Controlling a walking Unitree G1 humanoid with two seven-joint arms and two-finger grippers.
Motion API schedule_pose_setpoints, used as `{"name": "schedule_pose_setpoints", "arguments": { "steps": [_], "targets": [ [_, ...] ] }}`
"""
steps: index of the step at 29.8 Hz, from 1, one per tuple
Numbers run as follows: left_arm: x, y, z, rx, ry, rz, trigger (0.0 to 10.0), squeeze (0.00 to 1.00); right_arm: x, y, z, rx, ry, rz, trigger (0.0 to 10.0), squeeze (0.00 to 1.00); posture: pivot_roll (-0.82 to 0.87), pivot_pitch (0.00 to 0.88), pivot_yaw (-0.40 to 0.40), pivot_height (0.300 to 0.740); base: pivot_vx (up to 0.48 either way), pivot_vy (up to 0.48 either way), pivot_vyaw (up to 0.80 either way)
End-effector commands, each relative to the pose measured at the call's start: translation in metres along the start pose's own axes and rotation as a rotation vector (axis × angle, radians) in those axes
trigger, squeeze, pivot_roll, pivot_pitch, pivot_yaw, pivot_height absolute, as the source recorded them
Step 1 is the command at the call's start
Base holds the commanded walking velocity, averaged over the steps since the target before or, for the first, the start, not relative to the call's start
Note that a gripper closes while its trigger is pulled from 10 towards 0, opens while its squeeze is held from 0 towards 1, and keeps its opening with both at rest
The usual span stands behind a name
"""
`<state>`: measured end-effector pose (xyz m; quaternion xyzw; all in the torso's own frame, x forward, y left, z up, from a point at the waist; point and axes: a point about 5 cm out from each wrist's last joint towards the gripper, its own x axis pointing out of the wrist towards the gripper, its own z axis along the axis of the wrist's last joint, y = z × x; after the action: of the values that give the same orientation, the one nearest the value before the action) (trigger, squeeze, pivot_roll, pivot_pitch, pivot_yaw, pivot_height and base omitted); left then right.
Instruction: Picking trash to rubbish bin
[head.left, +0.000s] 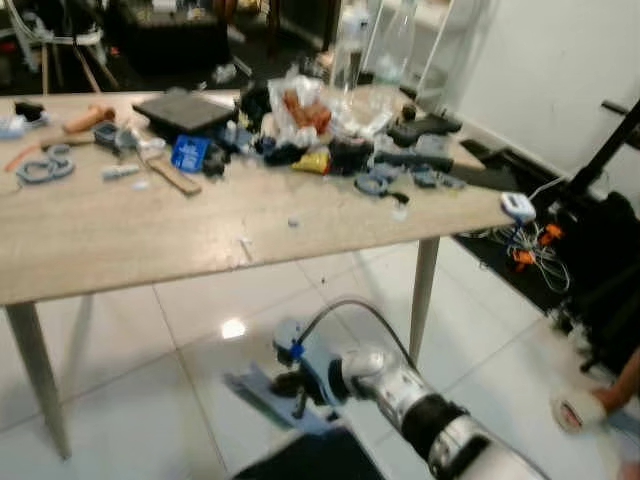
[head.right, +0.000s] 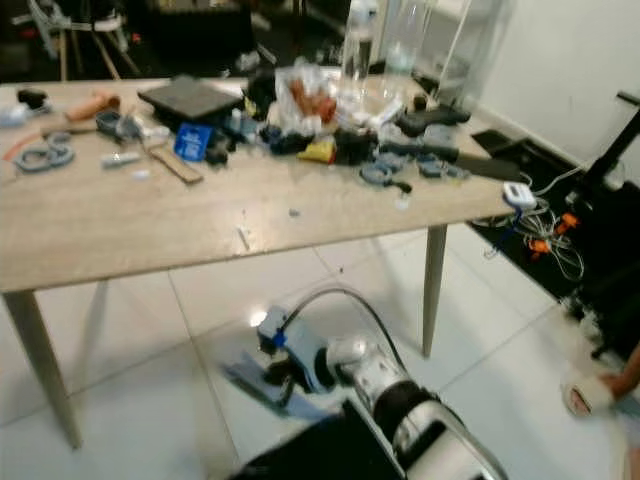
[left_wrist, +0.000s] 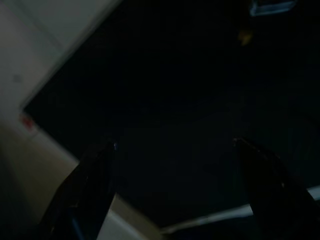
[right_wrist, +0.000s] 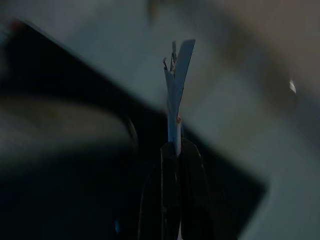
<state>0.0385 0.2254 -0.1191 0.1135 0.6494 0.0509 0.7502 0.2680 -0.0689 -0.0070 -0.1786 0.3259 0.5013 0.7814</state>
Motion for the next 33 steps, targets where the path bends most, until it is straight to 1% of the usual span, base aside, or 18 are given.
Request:
{"name": "schedule_pose_setpoints", "arguments": {
  "steps": [1, 2, 3, 4, 5, 6, 7, 8, 9, 10, 11, 13, 15, 20, 23, 25, 27, 33],
  "targets": [
    [0.000, -0.002, -0.002, -0.004, 0.005, -0.004, 10.0, 0.00, -0.004, 0.001, -0.032, 0.051, 0.105, -0.073, 10.0, 0.00, 0.08, 0.052, -0.034, 0.740, -0.401, 0.000, 0.00],
    [0.000, -0.002, -0.002, -0.007, 0.006, -0.005, 10.0, 0.00, -0.008, 0.002, -0.050, 0.093, 0.157, -0.130, 10.0, 0.00, 0.08, 0.053, -0.034, 0.740, -0.401, 0.000, 0.00],
    [0.000, -0.003, -0.002, -0.008, 0.006, -0.006, 10.0, 0.00, -0.010, 0.003, -0.061, 0.117, 0.189, -0.166, 10.0, 0.00, 0.08, 0.053, -0.034, 0.740, -0.401, 0.000, 0.00],
    [0.000, -0.003, -0.003, -0.009, 0.007, -0.006, 10.0, 0.00, -0.016, 0.006, -0.081, 0.184, 0.238, -0.226, 10.0, 0.00, 0.08, 0.057, -0.032, 0.740, -0.401, 0.000, 0.00],
    [0.000, -0.003, -0.003, -0.009, 0.007, -0.006, 10.0, 0.00, -0.016, 0.006, -0.081, 0.184, 0.238, -0.226, 10.0, 0.00, 0.08, 0.057, -0.032, 0.740, -0.401, 0.000, 0.00],
    [0.000, -0.004, -0.004, -0.011, 0.009, -0.008, 10.0, 0.00, -0.028, 0.013, -0.114, 0.301, 0.321, -0.316, 10.0, 0.00, 0.08, 0.058, -0.031, 0.740, -0.401, 0.000, 0.00],
    [0.000, -0.004, -0.004, -0.012, 0.011, -0.008, 10.0, 0.00, -0.035, 0.019, -0.132, 0.342, 0.375, -0.356, 10.0, 0.00, 0.08, 0.058, -0.031, 0.740, -0.401, 0.000, 0.00],
    [0.000, -0.004, -0.004, -0.012, 0.011, -0.008, 10.0, 0.00, -0.035, 0.019, -0.132, 0.342, 0.375, -0.356, 10.0, 0.00, 0.08, 0.058, -0.031, 0.740, -0.401, 0.000, 0.00],
    [0.000, -0.004, -0.005, -0.014, 0.012, -0.009, 10.0, 0.00, -0.041, 0.025, -0.145, 0.361, 0.420, -0.375, 10.0, 0.00, 0.10, 0.060, -0.031, 0.740, -0.405, 0.000, 0.00],
    [0.000, -0.004, -0.005, -0.015, 0.013, -0.009, 10.0, 0.00, -0.045, 0.028, -0.154, 0.366, 0.449, -0.388, 10.0, 0.00, 0.10, 0.060, -0.031, 0.740, -0.405, 0.000, 0.00],
    [0.000, -0.004, -0.005, -0.015, 0.013, -0.009, 10.0, 0.00, -0.045, 0.028, -0.154, 0.366, 0.449, -0.388, 10.0, 0.00, 0.10, 0.060, -0.031, 0.740, -0.405, 0.000, 0.00],
    [-0.001, -0.004, -0.006, -0.017, 0.015, -0.008, 10.0, 0.00, -0.052, 0.039, -0.171, 0.346, 0.524, -0.393, 10.0, 0.00, 0.10, 0.066, -0.024, 0.740, -0.399, 0.000, 0.00],
    [-0.001, -0.004, -0.008, -0.018, 0.017, -0.008, 10.0, 0.00, -0.056, 0.048, -0.182, 0.329, 0.573, -0.387, 10.0, 0.00, 0.09, 0.070, -0.019, 0.740, -0.401, 0.000, 0.00],
    [-0.001, -0.002, -0.008, -0.004, 0.016, -0.010, 10.0, 0.00, -0.056, 0.053, -0.186, 0.296, 0.610, -0.389, 10.0, 0.00, 0.08, 0.074, -0.008, 0.740, -0.382, 0.000, -0.16],
    [-0.001, -0.001, -0.008, -0.002, 0.012, -0.009, 10.0, 0.00, -0.055, 0.051, -0.184, 0.313, 0.603, -0.419, 10.0, 0.00, 0.08, 0.074, -0.008, 0.740, 0.000, 0.000, -0.80],
    [-0.001, 0.000, -0.007, 0.003, 0.008, -0.008, 10.0, 0.00, -0.054, 0.045, -0.179, 0.287, 0.595, -0.431, 10.0, 0.00, 0.08, 0.074, -0.007, 0.740, 0.000, 0.000, -0.80],
    [0.000, 0.000, -0.006, 0.004, 0.005, -0.007, 10.0, 0.00, -0.054, 0.044, -0.178, 0.274, 0.595, -0.435, 10.0, 0.00, 0.09, 0.074, -0.008, 0.740, 0.000, 0.000, -0.80],
    [0.000, -0.001, -0.004, 0.004, 0.000, -0.008, 10.0, 0.00, -0.056, 0.044, -0.180, 0.253, 0.605, -0.434, 10.0, 0.00, 0.09, 0.072, -0.015, 0.740, 0.000, 0.000, -0.80]
  ]
}}
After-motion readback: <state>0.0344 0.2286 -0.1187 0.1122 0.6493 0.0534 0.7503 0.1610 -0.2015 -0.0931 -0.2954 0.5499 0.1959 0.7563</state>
